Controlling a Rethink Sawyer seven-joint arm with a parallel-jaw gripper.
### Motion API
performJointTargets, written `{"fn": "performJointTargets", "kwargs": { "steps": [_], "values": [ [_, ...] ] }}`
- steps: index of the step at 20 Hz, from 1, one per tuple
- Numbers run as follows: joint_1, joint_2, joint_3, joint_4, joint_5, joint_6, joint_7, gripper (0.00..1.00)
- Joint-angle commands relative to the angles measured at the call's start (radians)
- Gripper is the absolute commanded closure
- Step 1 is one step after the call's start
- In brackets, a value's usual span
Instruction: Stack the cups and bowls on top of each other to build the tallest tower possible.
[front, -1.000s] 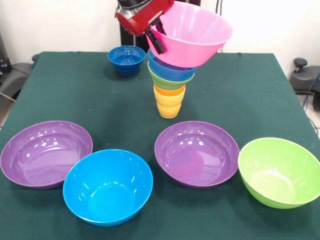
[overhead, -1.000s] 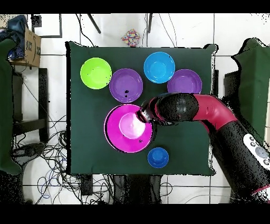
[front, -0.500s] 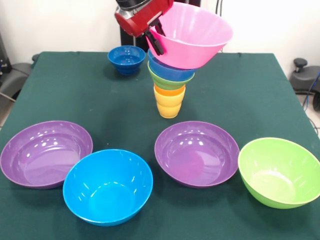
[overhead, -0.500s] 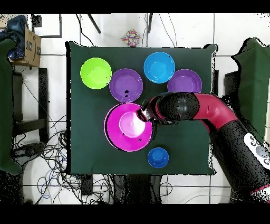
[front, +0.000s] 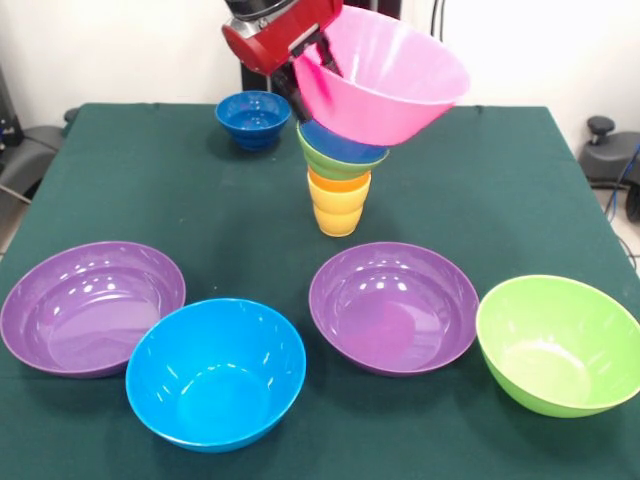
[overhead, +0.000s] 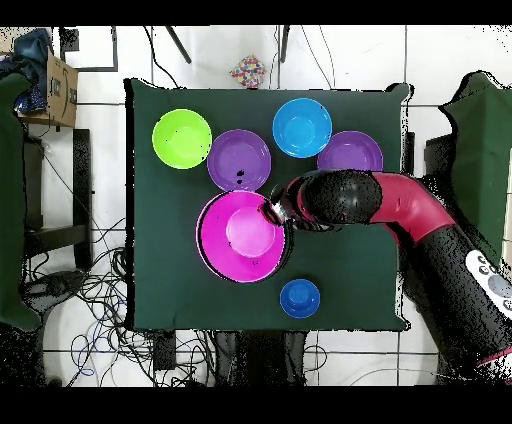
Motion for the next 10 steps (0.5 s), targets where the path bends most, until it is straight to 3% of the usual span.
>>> {"fn": "performJointTargets", "kwargs": {
  "steps": [1,10],
  "values": [
    [0.048,0.062,0.017,-0.062,0.002,0.005,-0.047,0.0],
    [0.057,0.061,0.012,-0.078,0.001,0.015,-0.045,0.0]
  ]
}}
